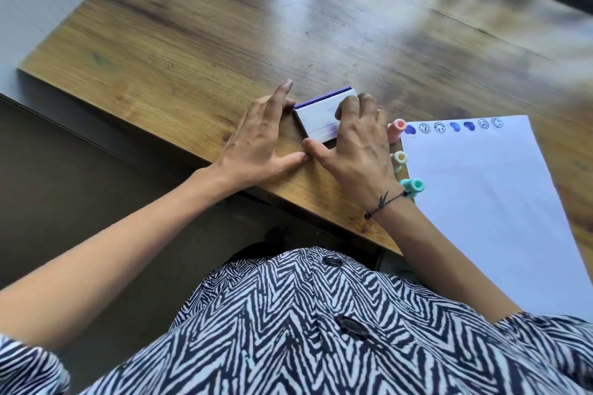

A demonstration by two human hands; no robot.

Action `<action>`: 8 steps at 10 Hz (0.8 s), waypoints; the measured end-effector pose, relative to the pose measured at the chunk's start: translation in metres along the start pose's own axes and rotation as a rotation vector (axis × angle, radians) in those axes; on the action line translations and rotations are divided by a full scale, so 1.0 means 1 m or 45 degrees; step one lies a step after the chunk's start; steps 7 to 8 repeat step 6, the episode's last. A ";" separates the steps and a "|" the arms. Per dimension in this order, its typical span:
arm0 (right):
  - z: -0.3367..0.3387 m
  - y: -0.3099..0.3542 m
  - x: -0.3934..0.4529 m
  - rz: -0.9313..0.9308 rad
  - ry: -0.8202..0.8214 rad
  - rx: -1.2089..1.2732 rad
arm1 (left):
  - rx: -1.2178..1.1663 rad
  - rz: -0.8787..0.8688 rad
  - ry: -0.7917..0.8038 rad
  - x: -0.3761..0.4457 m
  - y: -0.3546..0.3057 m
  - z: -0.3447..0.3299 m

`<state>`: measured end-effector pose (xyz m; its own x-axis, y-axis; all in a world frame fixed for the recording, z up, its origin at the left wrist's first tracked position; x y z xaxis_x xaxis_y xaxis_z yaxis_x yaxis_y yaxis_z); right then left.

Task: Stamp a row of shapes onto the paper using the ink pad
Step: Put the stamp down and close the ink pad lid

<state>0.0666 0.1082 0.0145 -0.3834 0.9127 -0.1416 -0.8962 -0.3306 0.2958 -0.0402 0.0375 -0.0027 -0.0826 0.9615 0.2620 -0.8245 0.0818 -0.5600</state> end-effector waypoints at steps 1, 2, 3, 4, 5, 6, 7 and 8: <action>0.000 0.001 0.004 0.009 0.005 -0.056 | -0.001 -0.012 0.007 0.000 -0.001 -0.001; 0.000 0.003 0.008 0.011 0.004 -0.095 | -0.002 -0.018 0.006 0.000 -0.001 -0.001; -0.002 0.005 0.010 0.027 0.003 -0.105 | -0.018 -0.024 -0.002 0.000 -0.001 -0.001; -0.004 0.004 0.010 0.030 0.016 -0.109 | -0.031 -0.004 -0.002 0.000 0.002 -0.001; -0.004 0.005 0.011 0.046 0.018 -0.107 | -0.055 -0.020 0.005 0.005 0.001 -0.001; -0.001 0.007 0.008 0.065 0.065 -0.095 | -0.052 -0.033 0.096 0.009 -0.001 -0.001; -0.001 0.007 0.008 0.065 0.065 -0.095 | -0.052 -0.033 0.096 0.009 -0.001 -0.001; -0.001 0.007 0.008 0.065 0.065 -0.095 | -0.052 -0.033 0.096 0.009 -0.001 -0.001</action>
Point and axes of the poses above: each hand's wrist, its own x-axis towards the middle knuckle, its own z-axis out of the back of the hand, y = z × x, the point moved 9 cm from there along x, towards the middle knuckle, and after that the axes turned 14 degrees about -z, right-handed, at the moved point
